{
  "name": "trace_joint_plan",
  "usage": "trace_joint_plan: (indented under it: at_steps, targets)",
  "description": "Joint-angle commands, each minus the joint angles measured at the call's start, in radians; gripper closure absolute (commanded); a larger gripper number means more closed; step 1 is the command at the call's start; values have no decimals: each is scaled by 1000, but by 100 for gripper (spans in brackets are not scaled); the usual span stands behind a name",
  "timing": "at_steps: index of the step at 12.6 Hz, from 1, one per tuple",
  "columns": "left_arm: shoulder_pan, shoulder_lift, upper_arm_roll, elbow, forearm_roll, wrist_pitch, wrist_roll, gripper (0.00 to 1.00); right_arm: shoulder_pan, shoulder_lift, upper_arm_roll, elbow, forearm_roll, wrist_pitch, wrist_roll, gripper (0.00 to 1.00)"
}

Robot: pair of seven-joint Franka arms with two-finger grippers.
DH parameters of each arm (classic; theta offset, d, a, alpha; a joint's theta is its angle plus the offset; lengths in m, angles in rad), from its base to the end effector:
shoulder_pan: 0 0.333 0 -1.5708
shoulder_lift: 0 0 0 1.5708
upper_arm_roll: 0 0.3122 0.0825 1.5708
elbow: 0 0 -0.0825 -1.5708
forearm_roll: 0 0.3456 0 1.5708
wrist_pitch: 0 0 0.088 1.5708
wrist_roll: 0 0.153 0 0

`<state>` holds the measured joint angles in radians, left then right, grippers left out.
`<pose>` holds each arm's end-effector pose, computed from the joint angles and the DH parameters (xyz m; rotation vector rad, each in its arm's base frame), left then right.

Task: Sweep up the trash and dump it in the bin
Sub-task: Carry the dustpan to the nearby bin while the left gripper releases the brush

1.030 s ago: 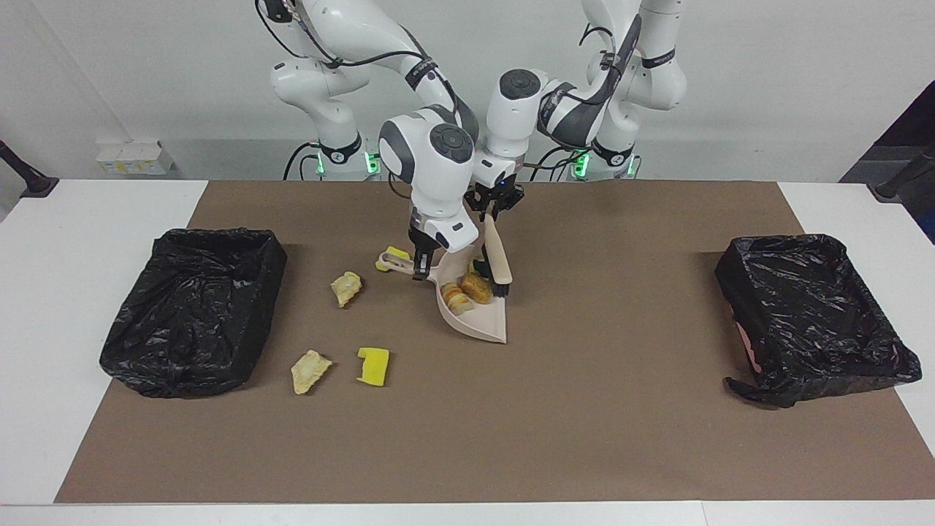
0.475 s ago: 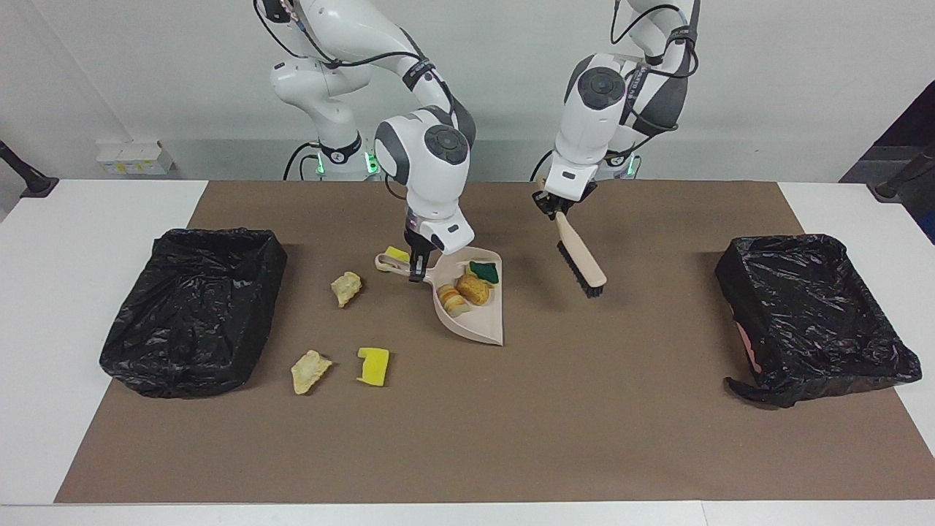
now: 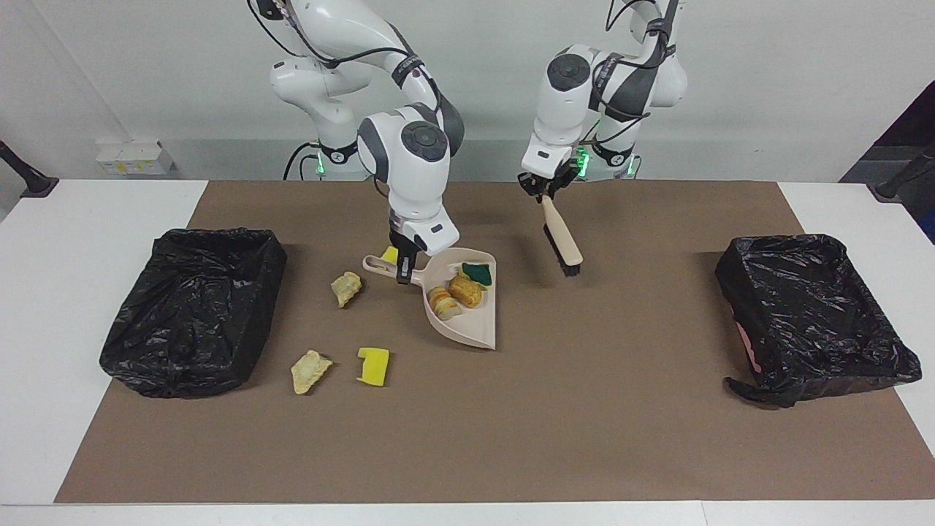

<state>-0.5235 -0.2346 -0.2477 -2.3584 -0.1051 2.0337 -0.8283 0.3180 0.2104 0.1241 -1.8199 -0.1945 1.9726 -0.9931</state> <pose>0.2938 -0.2999 0.3811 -3.0891 -0.1822 0.1417 0.5271 0.2235 0.3861 2.1862 2.0663 -0.1417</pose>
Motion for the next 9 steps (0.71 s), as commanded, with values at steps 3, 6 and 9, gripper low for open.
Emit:
trace_joint_plan:
  at_steps: [3,6,9]
  targets:
    - [-203,37,13,-88,-27,190,-70,100,-189,-117,9,-7,131,0,-261,100]
    - [-239,77,13,-90,-39,270,-152,100,-319,-169,6,10,139,-29,-379,100]
    - [-266,95,13,-126,-39,315,-153,100,-474,-187,0,27,217,-69,-507,100]
